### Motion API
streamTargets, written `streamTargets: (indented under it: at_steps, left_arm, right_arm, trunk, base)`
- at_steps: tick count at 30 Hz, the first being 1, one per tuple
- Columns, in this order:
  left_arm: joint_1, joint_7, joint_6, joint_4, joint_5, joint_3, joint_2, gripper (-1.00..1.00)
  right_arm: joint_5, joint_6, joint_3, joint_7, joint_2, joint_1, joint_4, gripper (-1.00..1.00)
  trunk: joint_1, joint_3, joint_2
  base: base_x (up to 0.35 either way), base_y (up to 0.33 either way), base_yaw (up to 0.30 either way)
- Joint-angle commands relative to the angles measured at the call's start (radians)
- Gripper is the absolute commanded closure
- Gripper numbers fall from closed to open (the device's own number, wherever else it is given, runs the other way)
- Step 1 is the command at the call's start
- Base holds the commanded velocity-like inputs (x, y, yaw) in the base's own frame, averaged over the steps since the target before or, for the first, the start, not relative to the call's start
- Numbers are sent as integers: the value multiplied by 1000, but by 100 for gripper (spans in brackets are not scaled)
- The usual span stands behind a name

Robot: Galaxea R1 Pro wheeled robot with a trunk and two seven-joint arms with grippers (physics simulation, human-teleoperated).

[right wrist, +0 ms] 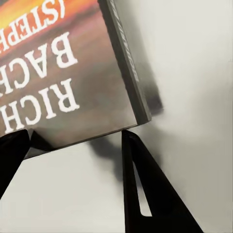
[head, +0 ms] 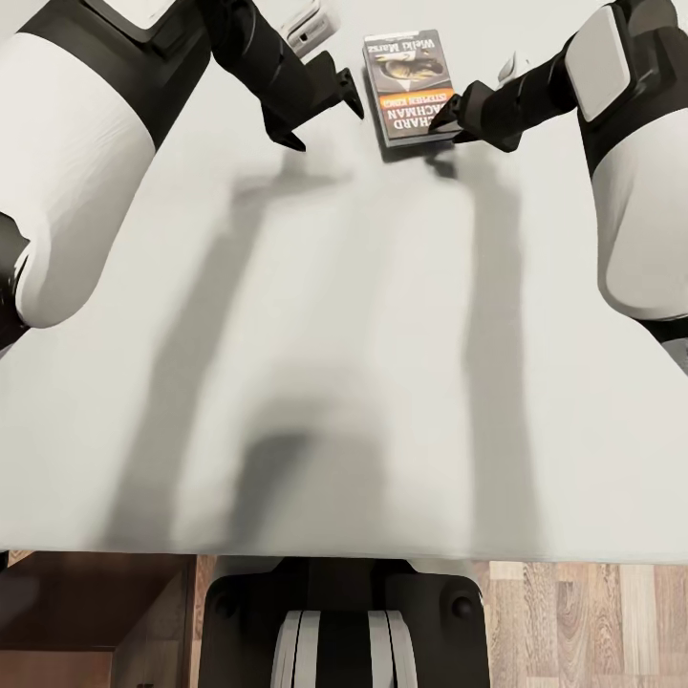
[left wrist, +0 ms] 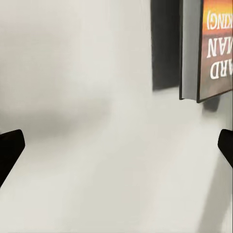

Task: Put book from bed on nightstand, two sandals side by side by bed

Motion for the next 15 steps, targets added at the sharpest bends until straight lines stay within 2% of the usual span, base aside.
streamTargets:
  at_steps: [1, 4, 15]
  left_arm:
    - [-2, 8, -3, -1, 11, 0, 1, -100]
    - [-6, 9, -14, -1, 11, 12, 2, -100]
    - [-10, 13, -28, -1, 9, 24, 4, -100]
  right_arm:
    - [9, 5, -6, 2, 5, -4, -1, 100]
    - [9, 6, -6, 2, 14, -16, -2, 100]
    - [10, 8, -6, 2, 42, -39, -1, 100]
  trunk:
    - [0, 0, 0]
    - [0, 0, 0]
    - [0, 0, 0]
  base:
    - [0, 0, 0]
    - [0, 0, 0]
    - [0, 0, 0]
